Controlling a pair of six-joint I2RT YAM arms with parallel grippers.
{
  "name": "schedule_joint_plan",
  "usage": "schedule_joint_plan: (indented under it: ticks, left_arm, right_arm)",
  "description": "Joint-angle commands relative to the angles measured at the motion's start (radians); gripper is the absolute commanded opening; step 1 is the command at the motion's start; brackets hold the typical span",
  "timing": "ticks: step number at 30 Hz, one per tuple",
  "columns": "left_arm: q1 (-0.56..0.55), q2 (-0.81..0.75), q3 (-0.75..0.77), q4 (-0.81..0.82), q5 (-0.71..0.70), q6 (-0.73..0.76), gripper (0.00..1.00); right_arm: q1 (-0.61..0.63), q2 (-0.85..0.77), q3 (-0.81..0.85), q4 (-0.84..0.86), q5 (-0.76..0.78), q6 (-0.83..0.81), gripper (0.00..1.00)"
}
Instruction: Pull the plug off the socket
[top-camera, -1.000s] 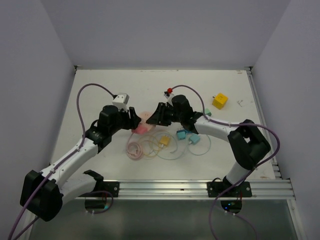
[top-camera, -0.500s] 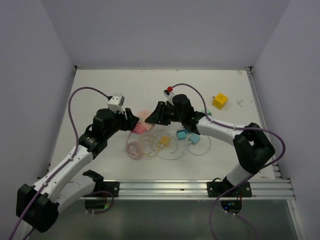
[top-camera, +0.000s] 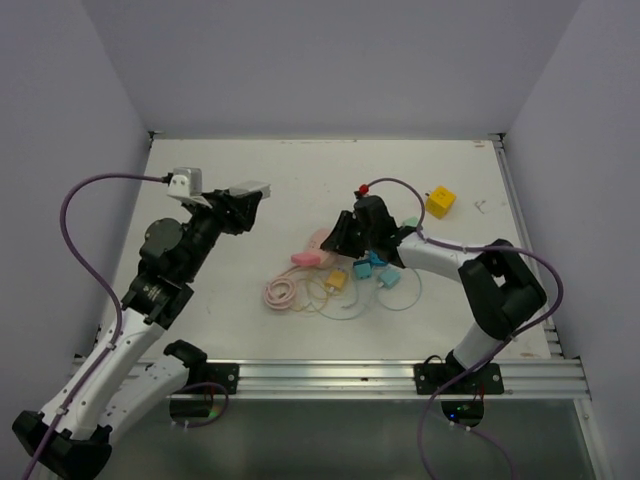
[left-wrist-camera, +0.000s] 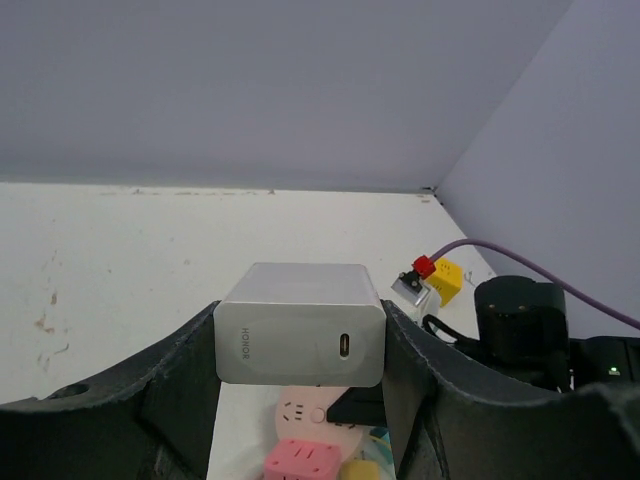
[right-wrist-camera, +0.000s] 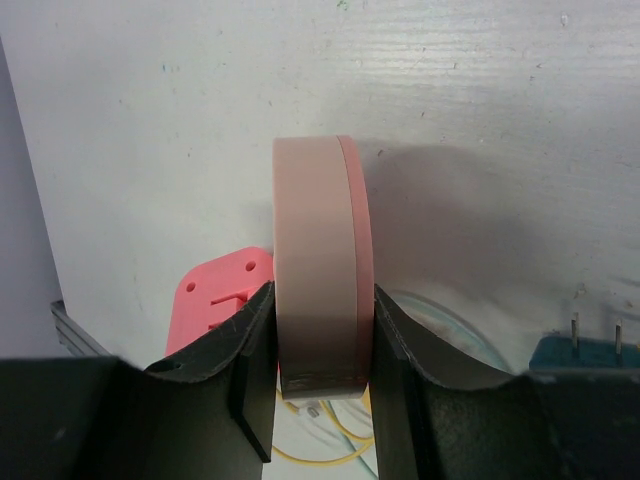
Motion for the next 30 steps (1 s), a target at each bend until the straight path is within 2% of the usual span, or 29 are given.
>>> schedule_joint_plan:
  ticks: [1,8,12,17,21,24,30]
  left_arm:
    - [0.0,0.054,0.011,0.022,-0.043,-0.028,0.0]
    - [0.005,0.227,0.034,-0.033,-0.066,-0.057,0.0]
    - [0.023,0.33,0.038,-0.051,-0.006,-0.047,0.0]
    - [0.034,0.503,0.063,0.034,0.092,-0.011,0.05]
    - [0.033,0.643,0.119,0.08,0.158,0.041,0.11]
    - [0.031,0.77,0.169,0.088,0.234,0.055,0.11]
    - [-0.006,0.951,0.267,0.188,0.29,0.064,0.11]
  right_arm:
    - [-0.015,-0.048,-0.032,0.003,0.062,-0.047,0.0]
    - [-0.04,-0.144,-0.075,0.155,-0.093,-0.084,0.0]
    - [-0.038,-0.184,-0.093,0.251,-0.215,-0.104,0.0]
    - [-0.033,-0.268,-0.106,0.282,-0.326,-0.165,0.0]
    - [-0.033,-0.324,-0.115,0.282,-0.354,-0.211,0.0]
    - [-0.033,-0.345,-0.126,0.281,-0.36,-0.22,0.0]
    - [-0.029,-0.377,-0.165,0.299,-0.372,-0.207,0.0]
